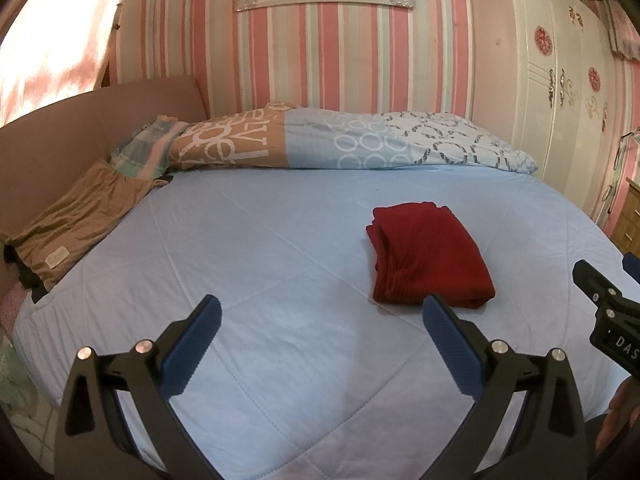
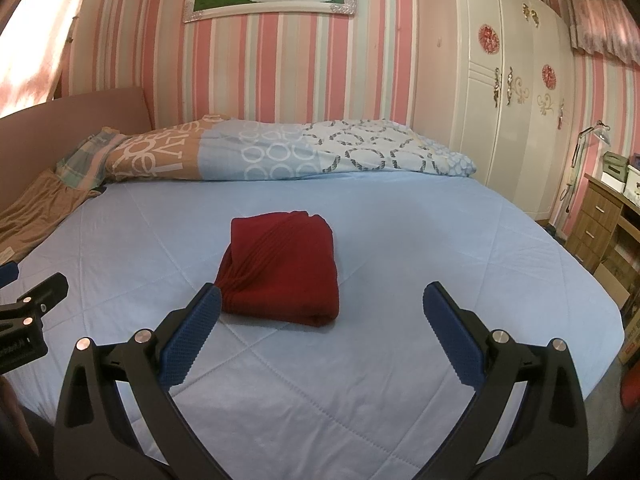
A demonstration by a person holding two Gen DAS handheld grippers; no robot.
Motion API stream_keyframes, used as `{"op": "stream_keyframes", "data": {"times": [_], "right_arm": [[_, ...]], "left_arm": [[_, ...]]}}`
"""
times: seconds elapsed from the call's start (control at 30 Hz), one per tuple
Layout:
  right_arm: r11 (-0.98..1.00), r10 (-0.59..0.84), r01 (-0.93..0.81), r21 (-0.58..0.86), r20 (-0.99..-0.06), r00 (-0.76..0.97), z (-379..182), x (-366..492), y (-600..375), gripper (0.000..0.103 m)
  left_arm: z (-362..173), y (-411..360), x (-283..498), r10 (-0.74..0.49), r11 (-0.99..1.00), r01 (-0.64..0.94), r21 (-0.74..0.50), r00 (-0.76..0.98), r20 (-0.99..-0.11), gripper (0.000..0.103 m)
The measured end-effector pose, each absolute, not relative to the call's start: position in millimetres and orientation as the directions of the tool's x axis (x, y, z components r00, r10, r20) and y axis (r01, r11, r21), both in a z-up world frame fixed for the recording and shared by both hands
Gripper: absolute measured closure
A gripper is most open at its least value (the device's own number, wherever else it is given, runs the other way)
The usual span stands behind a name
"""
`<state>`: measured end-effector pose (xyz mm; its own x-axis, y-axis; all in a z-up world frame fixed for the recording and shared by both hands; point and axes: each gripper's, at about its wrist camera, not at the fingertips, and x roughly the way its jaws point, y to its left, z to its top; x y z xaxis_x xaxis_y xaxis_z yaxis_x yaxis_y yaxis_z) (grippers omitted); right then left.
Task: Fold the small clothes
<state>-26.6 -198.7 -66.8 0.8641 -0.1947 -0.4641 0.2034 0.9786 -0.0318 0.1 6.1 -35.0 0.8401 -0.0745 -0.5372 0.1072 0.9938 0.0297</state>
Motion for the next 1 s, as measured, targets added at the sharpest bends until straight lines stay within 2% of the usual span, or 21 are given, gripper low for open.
{"op": "stream_keyframes", "data": {"times": [1.0], "right_arm": [[0.977, -0.210, 0.205, -0.061, -0.462, 0.862, -64.1, -21.9, -207.5, 0.003]], "left_arm": [[-33.6, 2.4, -1.1, -0.078, 0.994, 0.108, 0.028, 0.850, -0.521, 0.002]]}}
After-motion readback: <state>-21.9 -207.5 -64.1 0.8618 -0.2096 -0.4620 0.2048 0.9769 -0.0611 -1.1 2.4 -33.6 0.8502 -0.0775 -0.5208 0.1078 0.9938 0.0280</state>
